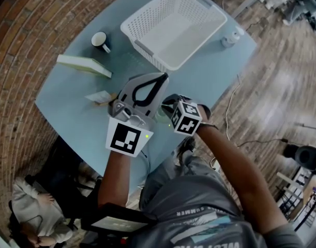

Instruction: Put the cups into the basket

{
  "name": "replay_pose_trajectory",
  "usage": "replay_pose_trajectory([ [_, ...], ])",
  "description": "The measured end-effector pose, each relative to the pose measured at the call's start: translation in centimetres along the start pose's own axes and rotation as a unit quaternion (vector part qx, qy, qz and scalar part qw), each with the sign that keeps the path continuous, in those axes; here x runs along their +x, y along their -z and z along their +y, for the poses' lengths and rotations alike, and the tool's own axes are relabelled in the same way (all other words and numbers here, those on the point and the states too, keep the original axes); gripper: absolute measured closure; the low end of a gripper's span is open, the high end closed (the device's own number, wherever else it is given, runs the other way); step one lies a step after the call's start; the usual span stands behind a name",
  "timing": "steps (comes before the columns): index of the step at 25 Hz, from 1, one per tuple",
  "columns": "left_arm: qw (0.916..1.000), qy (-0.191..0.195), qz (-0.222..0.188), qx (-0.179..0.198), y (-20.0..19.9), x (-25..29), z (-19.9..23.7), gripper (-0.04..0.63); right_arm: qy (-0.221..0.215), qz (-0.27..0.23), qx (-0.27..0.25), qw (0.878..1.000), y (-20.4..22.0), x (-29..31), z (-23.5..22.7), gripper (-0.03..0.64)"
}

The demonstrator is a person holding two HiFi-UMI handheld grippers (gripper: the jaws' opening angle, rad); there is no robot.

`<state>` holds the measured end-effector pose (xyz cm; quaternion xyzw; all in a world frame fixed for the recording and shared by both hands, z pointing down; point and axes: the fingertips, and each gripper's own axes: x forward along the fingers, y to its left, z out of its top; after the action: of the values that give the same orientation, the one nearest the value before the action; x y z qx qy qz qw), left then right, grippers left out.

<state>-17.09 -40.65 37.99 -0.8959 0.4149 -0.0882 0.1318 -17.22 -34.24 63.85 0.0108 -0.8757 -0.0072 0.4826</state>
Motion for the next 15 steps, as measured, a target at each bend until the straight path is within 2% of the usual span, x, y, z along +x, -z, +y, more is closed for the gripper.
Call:
replay_pose_trajectory([
  [8, 0.9996, -0.003, -0.020, 0.021, -2.8, 0.2, -0.1, 0.595, 0.039, -0.035, -0.024, 0.998, -2.7, -4.7, -0.5, 0.584],
  [15, 0.9981, -0.022, -0.027, 0.050, -6.0, 0.4, 0.5, 0.595, 0.080, -0.086, -0.056, 0.991, -6.6, -11.0, -2.2, 0.584],
])
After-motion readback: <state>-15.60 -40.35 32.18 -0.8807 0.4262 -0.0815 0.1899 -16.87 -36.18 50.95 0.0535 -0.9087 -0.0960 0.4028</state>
